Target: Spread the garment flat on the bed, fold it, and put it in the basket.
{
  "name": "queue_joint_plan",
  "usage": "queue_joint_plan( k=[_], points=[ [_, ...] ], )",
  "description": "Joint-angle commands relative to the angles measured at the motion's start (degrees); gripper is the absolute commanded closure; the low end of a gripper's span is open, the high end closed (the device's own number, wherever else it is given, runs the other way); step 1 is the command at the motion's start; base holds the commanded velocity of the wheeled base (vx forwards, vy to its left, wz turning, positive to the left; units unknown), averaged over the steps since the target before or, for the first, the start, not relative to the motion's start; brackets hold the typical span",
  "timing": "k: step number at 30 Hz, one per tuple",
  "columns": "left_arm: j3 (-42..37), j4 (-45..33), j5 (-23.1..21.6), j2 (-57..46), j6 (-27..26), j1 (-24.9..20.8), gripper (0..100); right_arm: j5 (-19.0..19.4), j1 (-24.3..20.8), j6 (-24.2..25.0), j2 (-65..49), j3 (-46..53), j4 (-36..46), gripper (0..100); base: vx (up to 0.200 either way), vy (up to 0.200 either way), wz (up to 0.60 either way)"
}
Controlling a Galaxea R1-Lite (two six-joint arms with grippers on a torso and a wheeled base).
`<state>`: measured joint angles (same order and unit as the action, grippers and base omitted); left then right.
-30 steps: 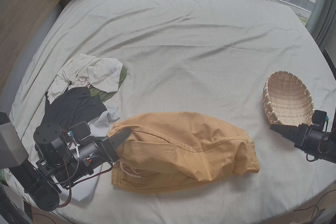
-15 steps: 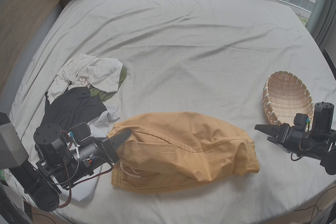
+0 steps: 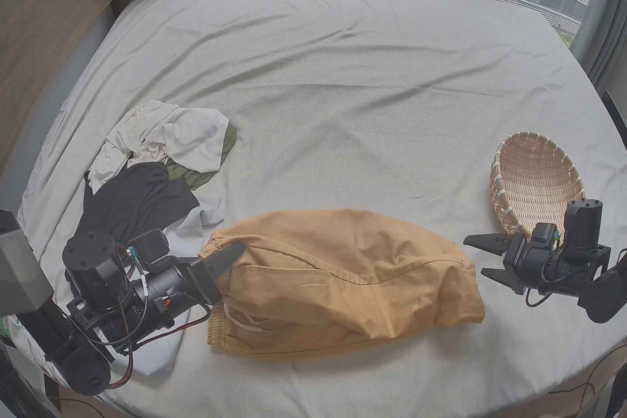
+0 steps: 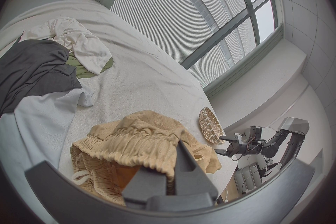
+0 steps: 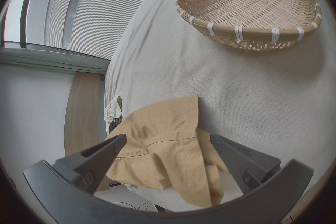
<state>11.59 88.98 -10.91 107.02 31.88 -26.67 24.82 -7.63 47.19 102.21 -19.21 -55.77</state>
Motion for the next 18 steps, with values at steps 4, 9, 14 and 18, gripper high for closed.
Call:
queue_joint_plan(
  k=[4,9,14,18],
  points=[
    [-0.3,0.1,0.0,0.0,0.0,0.3,100,0.4,-0.7,0.2,2.6,0.3,-2.3,0,0.000,0.000,0.00],
    [-1.0,0.1,0.0,0.0,0.0,0.2,100,0.5,-2.1,1.4,2.7,0.1,-2.5,0,0.000,0.000,0.00],
    [-1.0,0.1,0.0,-0.1,0.0,0.3,100,3.3,-2.9,4.5,1.9,0.1,-2.7,0,0.000,0.000,0.00],
    [-1.4,0.1,0.0,-0.1,0.0,0.6,100,3.9,-2.9,4.9,-1.0,1.3,-4.1,0,0.000,0.000,0.00]
  ],
)
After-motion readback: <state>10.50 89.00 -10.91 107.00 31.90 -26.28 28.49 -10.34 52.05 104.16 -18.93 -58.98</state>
